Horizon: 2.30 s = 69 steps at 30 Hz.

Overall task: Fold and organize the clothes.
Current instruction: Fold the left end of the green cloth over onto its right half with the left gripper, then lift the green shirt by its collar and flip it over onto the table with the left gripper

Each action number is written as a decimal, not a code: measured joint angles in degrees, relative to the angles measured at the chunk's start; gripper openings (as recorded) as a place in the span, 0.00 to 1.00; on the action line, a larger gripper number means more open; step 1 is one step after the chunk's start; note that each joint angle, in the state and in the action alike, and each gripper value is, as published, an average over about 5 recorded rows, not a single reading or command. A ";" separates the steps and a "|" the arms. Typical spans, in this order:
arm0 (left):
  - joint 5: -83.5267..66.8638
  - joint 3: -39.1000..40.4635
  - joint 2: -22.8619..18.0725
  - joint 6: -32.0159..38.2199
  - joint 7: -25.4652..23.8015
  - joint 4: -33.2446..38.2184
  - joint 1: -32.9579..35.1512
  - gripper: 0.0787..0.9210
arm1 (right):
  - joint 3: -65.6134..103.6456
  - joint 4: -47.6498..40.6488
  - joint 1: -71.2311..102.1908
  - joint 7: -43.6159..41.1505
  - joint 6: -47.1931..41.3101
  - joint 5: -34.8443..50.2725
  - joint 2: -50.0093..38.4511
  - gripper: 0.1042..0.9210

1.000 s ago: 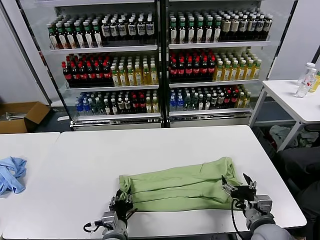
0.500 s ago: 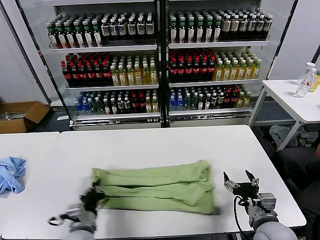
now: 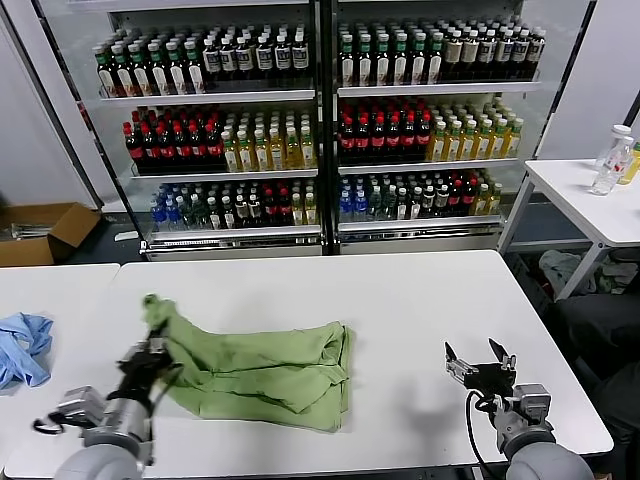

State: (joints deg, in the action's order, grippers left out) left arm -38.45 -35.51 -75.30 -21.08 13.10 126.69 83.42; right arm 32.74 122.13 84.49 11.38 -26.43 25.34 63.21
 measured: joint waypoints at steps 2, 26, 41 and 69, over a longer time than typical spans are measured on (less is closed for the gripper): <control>-0.65 3.32 -1.50 -0.08 -0.62 -0.07 -0.73 0.04 | 0.20 -0.05 0.03 -0.03 0.05 0.03 -0.04 0.88; 10.80 29.11 -6.63 -1.73 -6.24 -10.67 -8.06 0.40 | 0.47 -1.89 -1.20 -0.13 0.46 0.15 0.47 0.88; 10.33 19.22 -2.14 1.16 -4.35 -9.09 -4.03 0.87 | 0.01 -1.82 -0.91 -0.14 0.89 -0.59 1.40 0.88; -5.04 8.28 -0.60 -2.72 -10.08 -20.76 -5.42 0.52 | 1.93 1.12 2.18 -0.15 1.28 -1.37 3.02 0.88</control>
State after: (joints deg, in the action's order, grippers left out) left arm -43.49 -27.23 -75.90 -23.80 3.03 105.94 78.00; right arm 34.67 123.25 86.67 11.23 -25.15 23.96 66.22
